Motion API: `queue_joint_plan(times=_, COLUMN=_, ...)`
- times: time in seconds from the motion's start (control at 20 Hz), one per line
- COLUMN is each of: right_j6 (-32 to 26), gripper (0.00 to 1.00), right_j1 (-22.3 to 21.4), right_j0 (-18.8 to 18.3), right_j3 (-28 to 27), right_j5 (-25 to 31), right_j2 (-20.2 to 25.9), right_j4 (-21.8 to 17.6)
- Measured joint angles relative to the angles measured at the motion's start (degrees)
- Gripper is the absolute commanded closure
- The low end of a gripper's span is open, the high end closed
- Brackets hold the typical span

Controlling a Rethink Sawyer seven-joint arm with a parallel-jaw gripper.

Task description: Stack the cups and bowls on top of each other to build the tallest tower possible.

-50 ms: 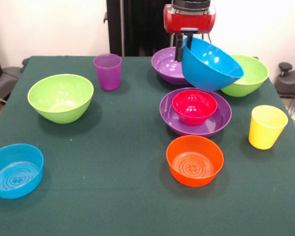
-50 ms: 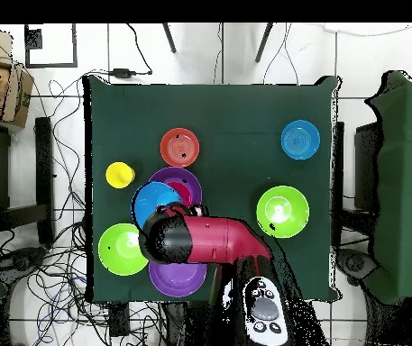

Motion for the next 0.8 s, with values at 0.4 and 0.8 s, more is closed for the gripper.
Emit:
queue_joint_plan(times=0.4, right_j6=0.00, gripper=0.00, right_j1=0.00, right_j0=0.00, right_j3=0.01, right_j5=0.00, right_j2=0.00, right_j4=0.00)
queue_joint_plan(times=0.8, right_j6=0.00, gripper=0.00, right_j1=0.00, right_j0=-0.25, right_j3=0.01, right_j5=-0.01, right_j2=0.07, right_j4=0.00)
